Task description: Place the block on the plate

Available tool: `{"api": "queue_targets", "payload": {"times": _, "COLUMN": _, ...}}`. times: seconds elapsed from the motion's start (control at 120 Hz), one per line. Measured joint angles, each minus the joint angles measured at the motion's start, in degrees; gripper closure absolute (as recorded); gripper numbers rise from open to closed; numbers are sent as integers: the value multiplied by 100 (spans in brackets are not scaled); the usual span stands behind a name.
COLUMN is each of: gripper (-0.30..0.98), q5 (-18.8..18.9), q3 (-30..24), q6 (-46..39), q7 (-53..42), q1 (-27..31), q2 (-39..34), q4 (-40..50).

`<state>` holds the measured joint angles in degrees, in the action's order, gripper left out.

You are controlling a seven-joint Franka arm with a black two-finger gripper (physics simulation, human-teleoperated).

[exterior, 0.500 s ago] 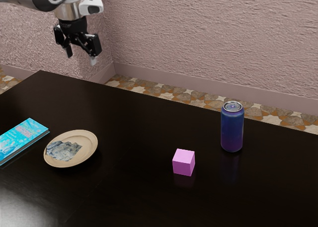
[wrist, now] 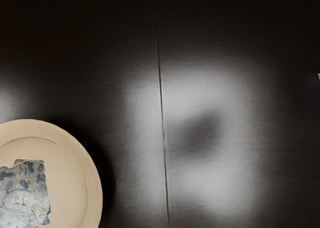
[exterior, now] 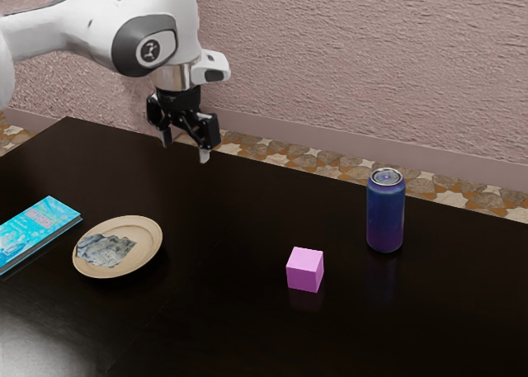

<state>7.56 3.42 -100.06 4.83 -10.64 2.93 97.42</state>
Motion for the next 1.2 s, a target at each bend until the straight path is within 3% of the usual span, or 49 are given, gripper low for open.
{"api": "queue_targets", "payload": {"times": 0.133, "gripper": 0, "q5": -98, "q3": -1, "q6": -445, "q7": 256, "q1": -413, "q2": 125, "q4": 319}}
{"api": "queue_targets", "payload": {"times": 0.442, "gripper": 0, "q5": -519, "q3": 23, "q6": -1271, "q7": 948, "q1": -692, "q2": 505, "q4": 812}}
{"api": "queue_targets", "payload": {"times": 0.65, "gripper": 0, "q5": -813, "q3": 27, "q6": -1574, "q7": 1301, "q1": -876, "q2": 861, "q4": 832}}
{"api": "queue_targets", "payload": {"times": 1.2, "gripper": 0, "q5": -1116, "q3": 36, "q6": -1993, "q7": 1910, "q1": -1496, "q2": 1605, "q4": 601}}
